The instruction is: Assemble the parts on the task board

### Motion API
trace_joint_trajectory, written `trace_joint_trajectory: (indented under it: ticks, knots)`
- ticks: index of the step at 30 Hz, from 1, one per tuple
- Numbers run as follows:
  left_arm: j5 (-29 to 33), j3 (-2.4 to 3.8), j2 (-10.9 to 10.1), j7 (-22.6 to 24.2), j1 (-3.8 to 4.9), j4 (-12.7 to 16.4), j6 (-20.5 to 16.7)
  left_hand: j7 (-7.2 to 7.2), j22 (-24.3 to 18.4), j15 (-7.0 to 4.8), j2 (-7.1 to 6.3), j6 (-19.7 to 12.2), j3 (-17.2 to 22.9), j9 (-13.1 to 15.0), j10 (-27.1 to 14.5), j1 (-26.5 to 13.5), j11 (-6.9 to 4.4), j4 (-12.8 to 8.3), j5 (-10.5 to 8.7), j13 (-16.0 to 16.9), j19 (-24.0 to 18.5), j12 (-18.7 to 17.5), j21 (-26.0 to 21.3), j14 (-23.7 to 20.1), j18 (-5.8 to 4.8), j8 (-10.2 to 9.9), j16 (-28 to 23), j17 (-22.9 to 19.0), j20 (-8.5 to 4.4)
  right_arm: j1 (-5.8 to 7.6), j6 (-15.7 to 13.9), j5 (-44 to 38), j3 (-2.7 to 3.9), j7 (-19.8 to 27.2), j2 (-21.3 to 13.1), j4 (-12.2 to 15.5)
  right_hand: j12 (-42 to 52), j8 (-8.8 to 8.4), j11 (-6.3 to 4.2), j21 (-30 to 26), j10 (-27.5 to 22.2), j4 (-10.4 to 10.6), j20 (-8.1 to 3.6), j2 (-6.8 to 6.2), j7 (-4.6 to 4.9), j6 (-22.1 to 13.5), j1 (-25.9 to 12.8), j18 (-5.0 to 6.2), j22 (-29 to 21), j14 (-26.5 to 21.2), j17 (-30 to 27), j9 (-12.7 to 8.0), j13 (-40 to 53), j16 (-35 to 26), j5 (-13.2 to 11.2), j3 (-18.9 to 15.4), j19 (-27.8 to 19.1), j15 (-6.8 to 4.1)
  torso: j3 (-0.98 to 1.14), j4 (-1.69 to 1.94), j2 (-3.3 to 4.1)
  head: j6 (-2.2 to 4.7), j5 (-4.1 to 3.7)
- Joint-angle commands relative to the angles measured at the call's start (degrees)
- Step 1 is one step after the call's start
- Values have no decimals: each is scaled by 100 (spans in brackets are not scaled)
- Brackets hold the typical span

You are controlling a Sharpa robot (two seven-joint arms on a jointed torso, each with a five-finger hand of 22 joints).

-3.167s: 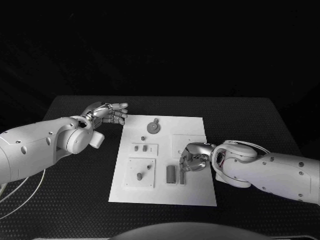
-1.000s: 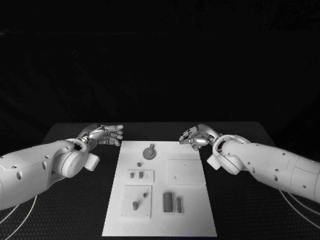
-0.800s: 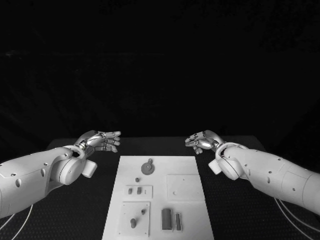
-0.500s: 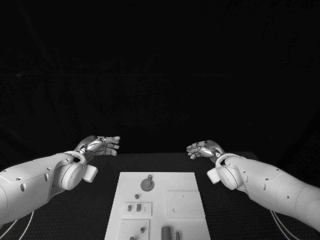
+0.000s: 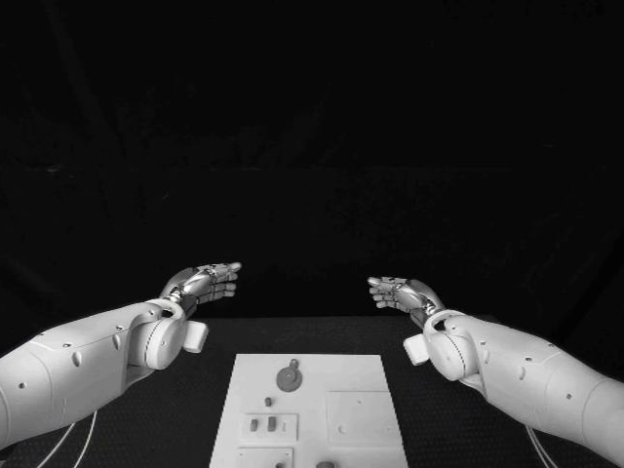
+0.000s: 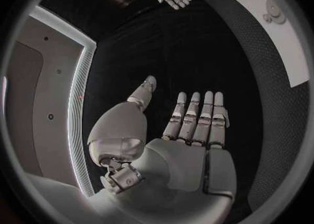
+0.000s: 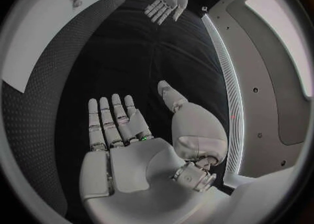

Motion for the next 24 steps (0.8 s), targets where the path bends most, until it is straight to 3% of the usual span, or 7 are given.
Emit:
trace_joint_trajectory:
  ticks: [1,3,4,9,14,20,24]
  knots:
    - [278,7,12,257,-3,-29,-70,-43,-45,-8,5,-107,-52,9,-101,-58,-27,14,-20,-47,-167,-6,-16,-125,-87,-37,-57,-37,55,-13,141,186,16,243,-4,44,-32,28,11,-79,-34,46,3,13,31,-73,-139,-65,-143,-61,-21,-5,-77,-38,-7,-130,-137,10,28,4,-28,-4,24]
    - [278,7,19,265,-13,-46,-30,-45,-53,-5,9,-129,-60,18,-111,-73,-27,20,-20,-57,-191,-1,-8,-140,-87,-34,-59,-42,62,-17,201,186,27,257,-20,80,-40,35,11,-110,-34,66,4,20,48,-102,-209,-76,-221,-79,-28,-4,-117,-52,-7,-197,-202,9,34,8,-28,-9,21]
    - [96,1,2,65,-8,-39,-19,-279,-4567,-1094,-86,-3363,-1866,-2437,-3992,-4619,-628,1595,-304,-531,-2931,-371,-372,-3341,-87,-1303,-591,-3502,-811,-14,28,69,21,64,-14,50,-421,-382,-902,-1438,-3745,1207,-1179,15,-658,-3388,-4124,-299,-5914,-2357,-2389,-3434,-1998,-2041,-288,-2731,-1797,-1107,18,3,-17,2,17]
    - [105,32,-32,113,-56,102,-142,-279,-4567,-1094,-86,-3363,-1866,-2437,-3992,-4619,-628,1595,-304,-531,-2931,-371,-372,-3341,-87,-1303,-591,-3502,-811,-21,-81,122,12,98,-68,191,-421,-382,-902,-1438,-3745,1207,-1179,15,-658,-3388,-4124,-299,-5914,-2357,-2389,-3434,-1998,-2041,-288,-2731,-1797,-1107,28,-9,-32,-69,29]
    - [136,140,-147,276,-219,589,-566,-279,-4567,-1094,-86,-3363,-1866,-2437,-3992,-4619,-628,1595,-304,-531,-2931,-371,-372,-3341,-87,-1303,-591,-3502,-811,-45,-455,302,-19,213,-253,677,-421,-382,-902,-1438,-3745,1207,-1179,15,-658,-3388,-4124,-299,-5914,-2357,-2389,-3434,-1998,-2041,-288,-2731,-1797,-1107,64,-48,-85,-312,68]
    - [202,368,-390,620,-562,1611,-1458,-279,-4567,-1094,-86,-3363,-1866,-2437,-3992,-4619,-628,1595,-304,-531,-2931,-371,-372,-3341,-87,-1303,-591,-3502,-811,-96,-1240,682,-84,456,-641,1700,-421,-382,-902,-1438,-3745,1207,-1179,15,-658,-3388,-4124,-299,-5914,-2357,-2389,-3434,-1998,-2041,-288,-2731,-1797,-1107,110,-97,-151,-621,119]
    - [248,525,-558,857,-799,2318,-2075,-279,-4567,-1094,-86,-3363,-1866,-2437,-3992,-4619,-628,1595,-304,-531,-2931,-371,-372,-3341,-87,-1303,-591,-3502,-811,-132,-1789,947,-130,625,-912,2413,-421,-382,-902,-1438,-3745,1207,-1179,15,-658,-3388,-4124,-299,-5914,-2357,-2389,-3434,-1998,-2041,-288,-2731,-1797,-1107,120,-108,-166,-690,130]
